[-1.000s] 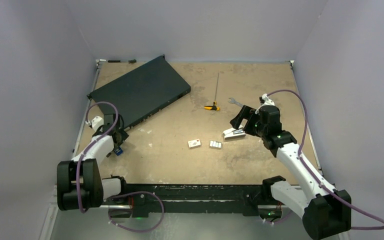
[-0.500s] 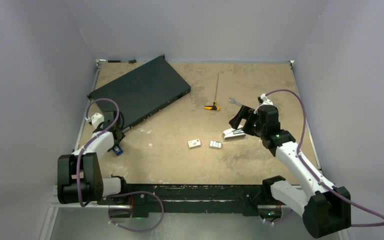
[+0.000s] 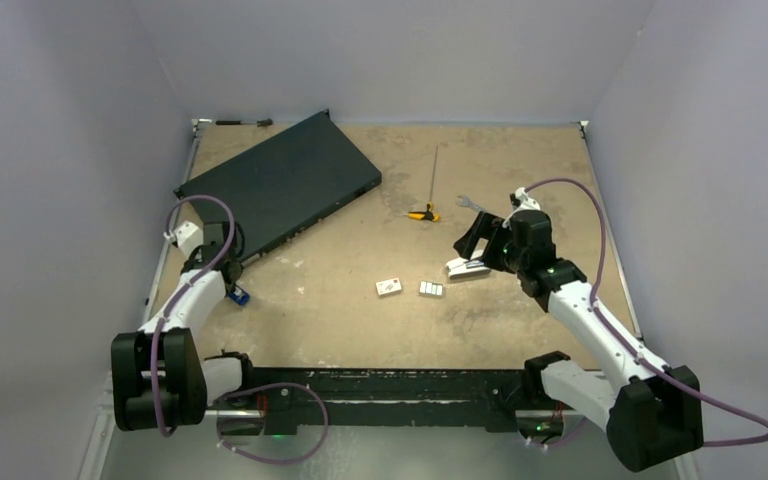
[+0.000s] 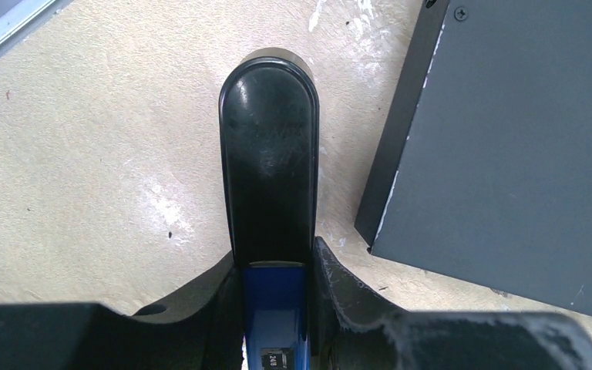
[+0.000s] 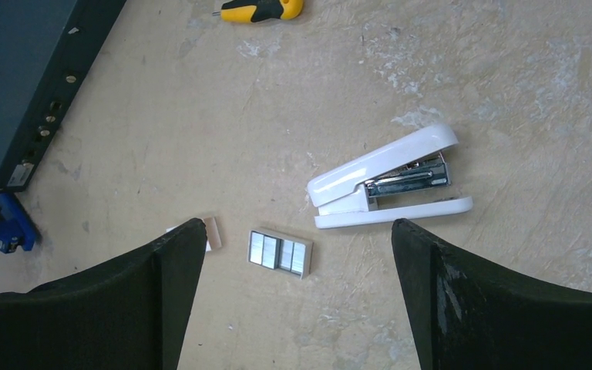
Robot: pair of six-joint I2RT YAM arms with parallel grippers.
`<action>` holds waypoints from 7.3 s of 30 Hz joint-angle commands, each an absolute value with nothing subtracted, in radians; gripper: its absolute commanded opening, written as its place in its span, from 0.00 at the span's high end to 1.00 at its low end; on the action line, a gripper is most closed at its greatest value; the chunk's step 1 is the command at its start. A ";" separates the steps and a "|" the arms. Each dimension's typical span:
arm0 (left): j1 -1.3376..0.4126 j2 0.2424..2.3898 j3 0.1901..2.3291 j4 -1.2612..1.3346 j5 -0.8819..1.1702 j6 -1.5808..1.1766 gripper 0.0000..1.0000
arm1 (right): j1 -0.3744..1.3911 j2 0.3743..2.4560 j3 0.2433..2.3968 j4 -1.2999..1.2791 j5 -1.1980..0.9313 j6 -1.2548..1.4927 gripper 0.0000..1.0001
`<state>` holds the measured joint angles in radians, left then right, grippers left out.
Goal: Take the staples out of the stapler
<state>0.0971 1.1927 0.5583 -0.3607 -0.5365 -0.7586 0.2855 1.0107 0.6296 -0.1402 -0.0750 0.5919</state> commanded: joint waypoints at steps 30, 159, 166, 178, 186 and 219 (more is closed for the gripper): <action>-1.257 1.255 0.734 -0.471 -0.794 -1.040 1.00 | 0.301 0.926 0.610 -0.129 -0.075 0.566 0.09; -1.366 0.653 0.295 0.932 -0.405 -0.232 1.00 | 0.766 0.929 0.372 0.278 -0.360 0.818 0.40; -1.365 0.638 0.278 0.957 -0.422 -0.231 1.00 | 0.817 0.924 0.345 0.310 -0.315 0.858 0.40; -1.365 0.649 0.257 1.022 -0.460 -0.219 1.00 | 0.921 0.929 0.328 0.347 -0.254 0.922 0.40; -1.365 0.668 0.252 1.066 -0.489 -0.203 1.00 | 1.008 0.955 0.328 0.388 -0.193 0.968 0.40; -1.365 0.716 0.182 1.251 -0.612 -0.186 1.00 | 1.302 1.182 0.486 0.480 0.072 1.092 0.40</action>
<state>-1.3682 0.7200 0.1844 1.1435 -0.6006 -0.1978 1.2709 1.1713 0.4171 0.3798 0.0235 1.0603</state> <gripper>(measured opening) 0.271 0.601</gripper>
